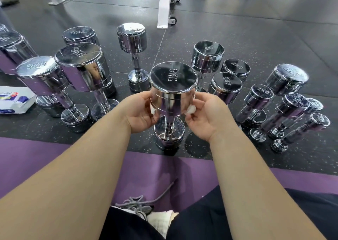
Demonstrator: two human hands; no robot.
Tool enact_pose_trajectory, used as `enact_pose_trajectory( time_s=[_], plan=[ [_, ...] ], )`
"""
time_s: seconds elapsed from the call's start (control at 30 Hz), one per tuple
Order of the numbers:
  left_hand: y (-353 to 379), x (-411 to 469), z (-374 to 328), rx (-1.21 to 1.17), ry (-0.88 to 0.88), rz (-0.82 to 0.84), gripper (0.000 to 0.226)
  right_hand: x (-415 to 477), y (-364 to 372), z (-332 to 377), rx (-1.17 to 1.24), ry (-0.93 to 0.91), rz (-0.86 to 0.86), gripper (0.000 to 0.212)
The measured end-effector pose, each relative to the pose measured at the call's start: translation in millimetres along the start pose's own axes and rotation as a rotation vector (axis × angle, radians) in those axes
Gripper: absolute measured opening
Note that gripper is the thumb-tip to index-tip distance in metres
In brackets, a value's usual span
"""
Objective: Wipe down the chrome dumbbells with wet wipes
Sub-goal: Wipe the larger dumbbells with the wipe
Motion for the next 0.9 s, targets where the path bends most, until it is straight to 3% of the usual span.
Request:
enact_pose_trajectory(
  time_s=[0.2, 0.3, 0.43, 0.57, 0.63, 0.67, 0.73, 0.83, 0.9],
  plan=[
    [-1, -5, -20, -0.100, 0.156, -0.073, 0.008, -3, 17, 8, 0.109, -0.077, 0.059, 0.021],
    [-2, -8, -16, 0.011, 0.201, -0.044, 0.010, -13, 10, -1, 0.025, -0.065, 0.001, 0.026],
    [-4, -19, -4, 0.220, 0.096, -0.013, 0.027, -23, 3, -8, 0.017, -0.032, -0.031, 0.036],
    [6, -11, -8, 0.074, 0.086, 0.006, 0.028, -12, 14, 3, 0.085, -0.086, -0.004, 0.040],
    [11, -4, -13, -0.010, 0.106, 0.050, 0.015, -6, 14, 9, 0.095, -0.078, 0.003, 0.042],
    [13, -1, -15, -0.024, 0.122, 0.073, 0.015, -4, 11, 10, 0.097, -0.076, -0.005, 0.041],
    [9, -1, -16, 0.007, 0.152, 0.052, 0.039, -8, 4, 5, 0.082, -0.072, -0.063, 0.032],
    [-2, -4, -19, 0.108, 0.169, -0.024, 0.035, -16, -2, -7, 0.031, -0.045, -0.133, 0.016],
    [-6, -8, -18, 0.098, 0.166, -0.056, 0.036, -19, 1, -12, 0.063, -0.046, -0.140, 0.017]
  ],
)
Point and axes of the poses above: each hand's wrist, its own x-axis towards the middle knuckle, its own y-axis out of the palm, z = x × y, the point moved 4 cm from there along x, towards the middle knuckle, and after that the axes turned 13 degrees about y, right-handed, at the moved point
